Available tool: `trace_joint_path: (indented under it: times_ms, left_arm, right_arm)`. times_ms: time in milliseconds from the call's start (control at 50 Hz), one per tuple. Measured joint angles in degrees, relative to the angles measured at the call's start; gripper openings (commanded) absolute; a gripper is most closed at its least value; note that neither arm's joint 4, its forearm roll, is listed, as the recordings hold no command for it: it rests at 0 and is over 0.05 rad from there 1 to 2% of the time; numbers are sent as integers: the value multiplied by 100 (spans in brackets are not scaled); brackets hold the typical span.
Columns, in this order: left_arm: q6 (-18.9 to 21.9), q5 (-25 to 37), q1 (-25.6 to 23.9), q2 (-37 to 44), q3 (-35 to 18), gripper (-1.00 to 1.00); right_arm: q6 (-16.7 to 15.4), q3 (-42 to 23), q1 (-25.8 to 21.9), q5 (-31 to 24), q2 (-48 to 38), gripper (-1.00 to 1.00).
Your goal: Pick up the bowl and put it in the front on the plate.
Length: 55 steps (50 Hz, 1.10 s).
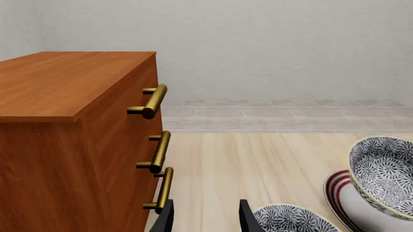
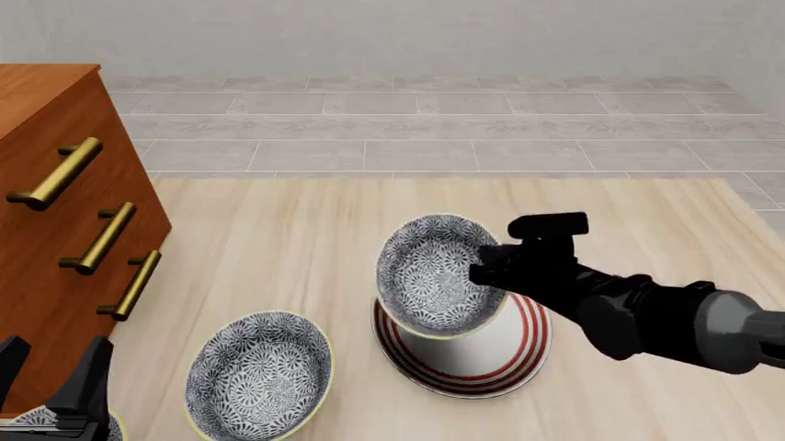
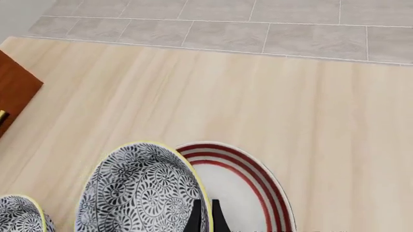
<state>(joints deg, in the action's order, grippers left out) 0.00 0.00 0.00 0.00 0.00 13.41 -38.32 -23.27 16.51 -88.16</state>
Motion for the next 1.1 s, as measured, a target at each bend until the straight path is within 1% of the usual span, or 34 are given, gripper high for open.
trace_joint_path:
  times_ms: [660,1100]
  left_arm:
    - [0,0,0,0,0,100]
    - [0,0,0,0,0,100]
  right_arm:
    - [164,518,74,329,2,-100]
    - [218,725,163,556,-197,-100]
